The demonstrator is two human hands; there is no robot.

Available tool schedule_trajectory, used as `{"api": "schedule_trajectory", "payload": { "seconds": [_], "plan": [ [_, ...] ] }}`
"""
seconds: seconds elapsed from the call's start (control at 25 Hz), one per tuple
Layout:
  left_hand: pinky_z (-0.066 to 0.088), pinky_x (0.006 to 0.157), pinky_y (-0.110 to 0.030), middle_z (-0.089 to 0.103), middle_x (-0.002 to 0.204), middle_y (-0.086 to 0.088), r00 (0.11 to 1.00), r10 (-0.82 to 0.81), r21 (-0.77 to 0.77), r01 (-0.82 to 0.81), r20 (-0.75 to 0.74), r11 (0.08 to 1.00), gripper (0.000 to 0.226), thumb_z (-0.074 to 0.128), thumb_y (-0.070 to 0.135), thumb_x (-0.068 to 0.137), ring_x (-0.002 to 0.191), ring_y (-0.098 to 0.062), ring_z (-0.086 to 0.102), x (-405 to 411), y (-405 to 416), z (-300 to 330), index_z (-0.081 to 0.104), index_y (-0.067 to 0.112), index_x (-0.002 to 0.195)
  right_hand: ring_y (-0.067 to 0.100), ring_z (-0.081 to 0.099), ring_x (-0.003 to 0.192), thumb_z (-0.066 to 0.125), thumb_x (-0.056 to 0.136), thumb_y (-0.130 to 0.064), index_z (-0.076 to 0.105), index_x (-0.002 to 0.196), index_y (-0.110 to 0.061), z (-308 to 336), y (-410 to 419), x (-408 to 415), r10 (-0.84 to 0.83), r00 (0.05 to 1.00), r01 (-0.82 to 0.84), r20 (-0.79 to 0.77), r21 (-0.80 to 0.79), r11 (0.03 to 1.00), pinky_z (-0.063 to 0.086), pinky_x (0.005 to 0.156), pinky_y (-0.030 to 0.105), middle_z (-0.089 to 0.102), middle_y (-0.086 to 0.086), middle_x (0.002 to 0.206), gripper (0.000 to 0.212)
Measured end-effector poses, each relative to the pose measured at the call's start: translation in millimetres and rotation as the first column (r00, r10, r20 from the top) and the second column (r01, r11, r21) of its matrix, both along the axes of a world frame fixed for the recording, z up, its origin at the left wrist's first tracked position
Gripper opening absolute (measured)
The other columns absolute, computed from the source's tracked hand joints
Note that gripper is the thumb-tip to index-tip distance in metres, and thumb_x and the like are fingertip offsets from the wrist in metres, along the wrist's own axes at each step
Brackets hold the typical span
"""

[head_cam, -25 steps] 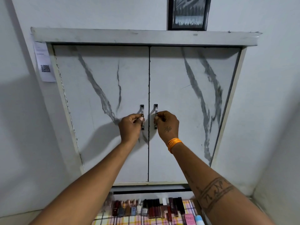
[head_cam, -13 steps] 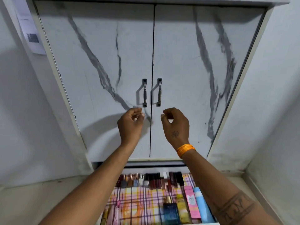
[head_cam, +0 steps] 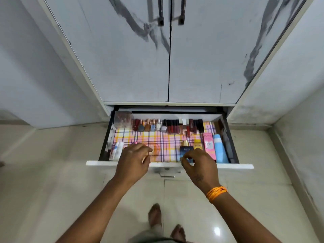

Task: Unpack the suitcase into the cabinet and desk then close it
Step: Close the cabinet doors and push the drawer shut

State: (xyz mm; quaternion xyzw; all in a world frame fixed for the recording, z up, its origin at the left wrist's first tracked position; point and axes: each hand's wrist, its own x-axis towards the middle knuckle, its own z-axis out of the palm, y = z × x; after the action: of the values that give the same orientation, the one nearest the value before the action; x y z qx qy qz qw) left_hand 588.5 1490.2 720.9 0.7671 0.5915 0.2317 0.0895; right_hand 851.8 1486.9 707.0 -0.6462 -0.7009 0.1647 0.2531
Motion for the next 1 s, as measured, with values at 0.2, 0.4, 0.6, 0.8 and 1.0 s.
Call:
{"api": "schedule_trajectory", "payload": {
  "seconds": [0.2,0.4,0.6,0.8,1.0],
  "plan": [
    [0.058,0.070,-0.035,0.072,0.095,0.001,0.990,-0.011,-0.093,-0.003,-0.143,0.996,0.026,0.086,0.011,0.076,0.086,-0.023,0.069,2,-21,-35,0.078,0.018,0.100,0.023,0.061,0.088,0.089,0.077,-0.027,0.078,0.097,-0.023,-25,-14,-5,0.034,0.975,-0.018,0.222,-0.073,0.997,0.056,0.056,0.035,0.063,-0.002,0.095,0.023],
    [0.056,0.056,-0.031,0.072,0.089,0.000,0.987,0.025,-0.001,-0.026,-0.161,1.000,0.027,0.089,0.003,0.071,0.081,-0.023,0.069,0,-14,-46,0.078,0.015,0.093,0.022,0.062,0.079,0.087,0.078,-0.013,0.078,0.087,-0.019,-31,-3,-11,0.024,0.966,-0.025,0.257,0.001,1.000,0.053,0.050,0.032,0.064,-0.003,0.088,0.014],
    [0.056,0.056,-0.031,0.072,0.091,0.000,0.988,0.034,0.030,-0.030,-0.153,0.999,0.025,0.089,0.006,0.072,0.083,-0.023,0.068,-1,29,-46,0.078,0.015,0.093,0.024,0.061,0.087,0.083,0.083,-0.012,0.077,0.089,-0.016,-30,36,-19,-0.055,0.976,0.052,0.210,0.020,0.998,0.055,0.055,0.033,0.064,-0.001,0.092,0.010],
    [0.057,0.062,-0.033,0.074,0.096,-0.001,0.995,0.059,0.057,-0.054,-0.086,0.997,0.025,0.086,0.006,0.078,0.089,-0.025,0.068,-5,83,-49,0.079,0.014,0.101,0.026,0.058,0.092,0.082,0.084,-0.008,0.076,0.086,-0.015,-32,85,-30,-0.154,0.975,0.147,0.161,0.052,0.988,0.053,0.055,0.033,0.062,0.000,0.093,0.009],
    [0.058,0.064,-0.034,0.073,0.098,-0.002,0.996,0.082,0.061,-0.079,-0.041,0.995,0.021,0.081,-0.001,0.079,0.094,-0.028,0.067,-7,122,-51,0.078,0.011,0.096,0.030,0.058,0.100,0.079,0.086,-0.011,0.078,0.092,-0.017,-34,133,-35,-0.244,0.961,0.239,0.132,0.053,0.969,0.054,0.061,0.035,0.064,0.003,0.101,0.008]
  ]
}}
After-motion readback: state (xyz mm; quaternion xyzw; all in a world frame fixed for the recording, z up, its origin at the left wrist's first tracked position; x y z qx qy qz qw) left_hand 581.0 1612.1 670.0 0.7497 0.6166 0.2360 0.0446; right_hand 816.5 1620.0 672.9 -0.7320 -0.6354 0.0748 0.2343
